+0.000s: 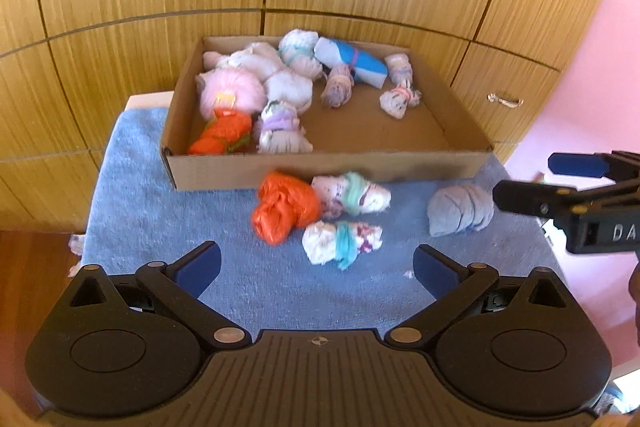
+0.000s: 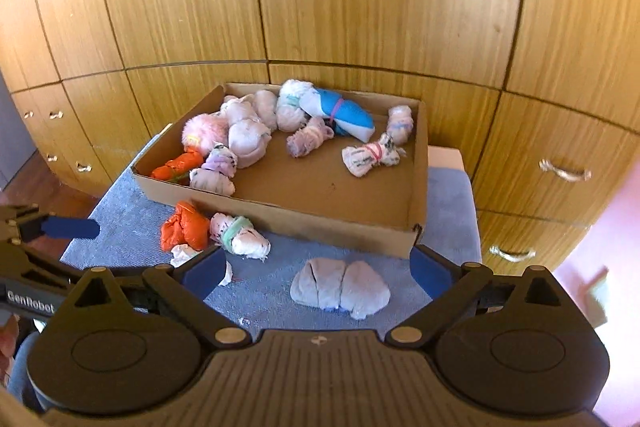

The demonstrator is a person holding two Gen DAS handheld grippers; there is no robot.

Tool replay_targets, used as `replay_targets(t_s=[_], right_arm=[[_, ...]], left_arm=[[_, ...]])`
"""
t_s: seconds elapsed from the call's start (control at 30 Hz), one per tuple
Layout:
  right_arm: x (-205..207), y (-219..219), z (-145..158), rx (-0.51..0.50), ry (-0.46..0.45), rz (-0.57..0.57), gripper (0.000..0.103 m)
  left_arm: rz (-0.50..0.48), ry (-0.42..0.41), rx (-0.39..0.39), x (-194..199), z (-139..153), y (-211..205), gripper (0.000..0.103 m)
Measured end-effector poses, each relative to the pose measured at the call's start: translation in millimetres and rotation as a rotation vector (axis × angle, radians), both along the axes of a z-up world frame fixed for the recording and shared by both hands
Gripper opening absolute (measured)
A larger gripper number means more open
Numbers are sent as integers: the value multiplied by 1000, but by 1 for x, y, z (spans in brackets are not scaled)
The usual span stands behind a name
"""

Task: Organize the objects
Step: 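Move both grippers back over the remaining bundles on the towel, then grasp the white teal-banded bundle with the left gripper while the right grasps the grey sock roll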

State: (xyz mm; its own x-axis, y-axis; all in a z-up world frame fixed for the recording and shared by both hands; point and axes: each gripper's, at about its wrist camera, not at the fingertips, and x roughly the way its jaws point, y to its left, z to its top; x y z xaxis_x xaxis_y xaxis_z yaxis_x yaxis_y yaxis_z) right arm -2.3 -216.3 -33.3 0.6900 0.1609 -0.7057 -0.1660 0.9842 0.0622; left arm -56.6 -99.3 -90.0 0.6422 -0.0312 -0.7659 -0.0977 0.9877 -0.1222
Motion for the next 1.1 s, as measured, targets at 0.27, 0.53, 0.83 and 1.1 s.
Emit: replay_targets(t_s=[0.27, 0.53, 0.83, 1.1], right_arm=[[2, -10, -20, -17, 20, -35, 98], [3, -16, -36, -7, 11, -87, 99], [3, -9, -54, 17, -47, -161, 99], [15, 3, -64, -36, -73, -168, 96]], left_arm=[[10, 7, 24, 4, -25, -7, 102], [19, -24, 49, 13, -40, -17, 102], [62, -95, 17, 13, -50, -14, 102], [85, -96, 7, 27, -58, -11, 102]])
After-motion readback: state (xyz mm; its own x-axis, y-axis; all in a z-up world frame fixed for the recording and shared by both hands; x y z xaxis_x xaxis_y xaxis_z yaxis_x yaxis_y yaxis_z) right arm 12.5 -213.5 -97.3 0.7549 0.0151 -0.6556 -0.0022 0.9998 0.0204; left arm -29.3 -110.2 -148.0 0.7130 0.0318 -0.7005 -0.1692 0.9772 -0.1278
